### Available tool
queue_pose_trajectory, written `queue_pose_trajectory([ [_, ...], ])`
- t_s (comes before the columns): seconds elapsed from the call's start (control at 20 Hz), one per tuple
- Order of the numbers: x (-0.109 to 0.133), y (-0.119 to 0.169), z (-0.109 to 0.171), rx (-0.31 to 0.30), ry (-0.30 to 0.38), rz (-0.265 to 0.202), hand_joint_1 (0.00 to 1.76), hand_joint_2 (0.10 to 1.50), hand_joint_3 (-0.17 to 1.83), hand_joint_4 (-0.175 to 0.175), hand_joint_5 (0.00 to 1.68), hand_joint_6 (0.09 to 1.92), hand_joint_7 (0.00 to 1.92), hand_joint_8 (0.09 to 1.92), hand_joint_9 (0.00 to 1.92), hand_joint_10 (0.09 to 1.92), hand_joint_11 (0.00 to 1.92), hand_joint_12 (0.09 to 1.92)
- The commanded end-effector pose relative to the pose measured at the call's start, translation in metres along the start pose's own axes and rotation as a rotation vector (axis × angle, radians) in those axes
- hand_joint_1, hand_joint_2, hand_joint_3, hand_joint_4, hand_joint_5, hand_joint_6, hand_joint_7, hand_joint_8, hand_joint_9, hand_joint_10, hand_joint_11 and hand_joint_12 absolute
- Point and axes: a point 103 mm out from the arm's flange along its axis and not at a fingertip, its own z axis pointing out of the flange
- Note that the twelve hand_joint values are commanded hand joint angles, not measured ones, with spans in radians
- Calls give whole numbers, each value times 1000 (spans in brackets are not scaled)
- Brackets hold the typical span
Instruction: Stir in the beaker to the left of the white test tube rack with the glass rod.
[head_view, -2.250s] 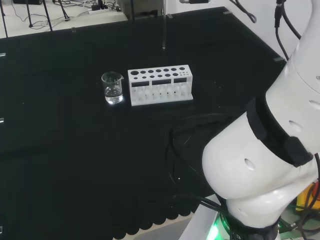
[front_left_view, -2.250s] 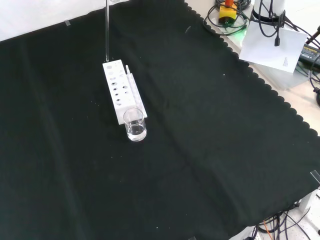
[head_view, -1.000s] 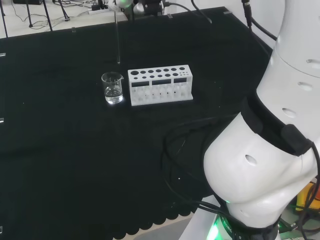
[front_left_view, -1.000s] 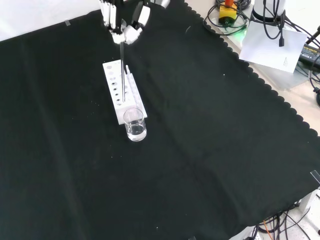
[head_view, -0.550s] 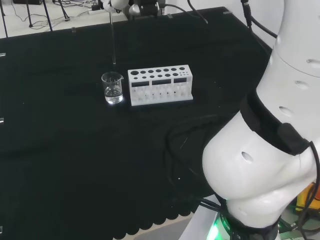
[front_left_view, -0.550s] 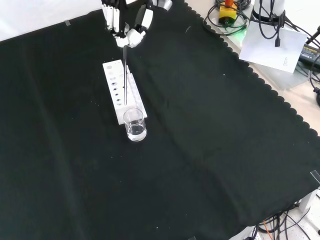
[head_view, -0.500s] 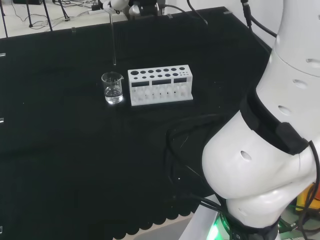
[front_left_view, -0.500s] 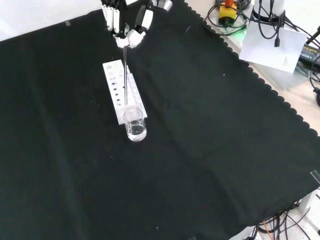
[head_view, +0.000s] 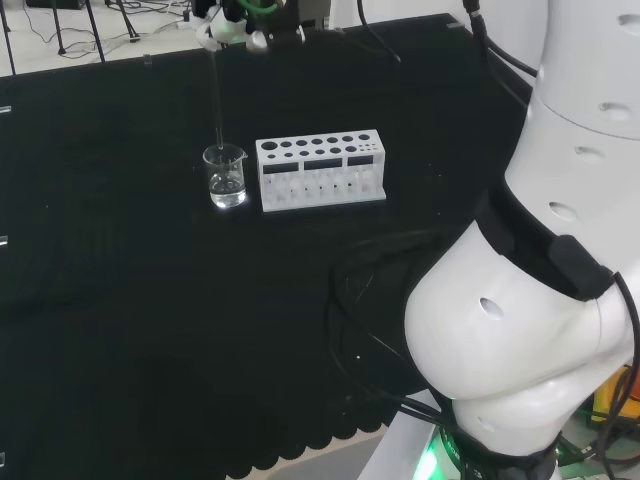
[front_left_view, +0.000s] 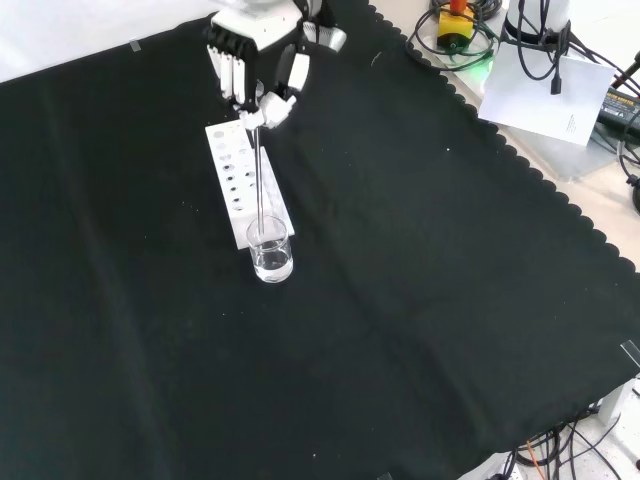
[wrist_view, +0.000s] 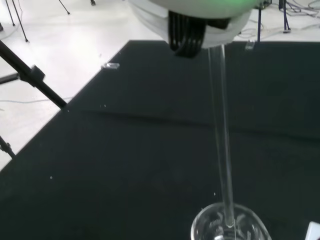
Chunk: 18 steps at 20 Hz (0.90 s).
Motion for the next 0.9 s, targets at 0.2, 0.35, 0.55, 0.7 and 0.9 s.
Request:
queue_pose_trajectory([
  [0.2,-6,15,36,45,13,-3,1320,732,567,-175,1298,280,1210,1041,1607,849,1651,606],
  [0.35,-4,17,47,61,8,-13,1320,730,570,-175,1297,283,1210,1041,1608,849,1652,606],
  [0.55,-1,18,58,76,10,-19,1320,728,574,-175,1296,287,1211,1040,1609,848,1652,605],
  [0.7,1,17,62,81,34,-14,1320,727,577,-175,1296,289,1212,1041,1609,848,1652,605],
  [0.9,-2,19,63,85,36,-14,1320,724,581,-175,1294,293,1213,1040,1610,848,1652,604],
])
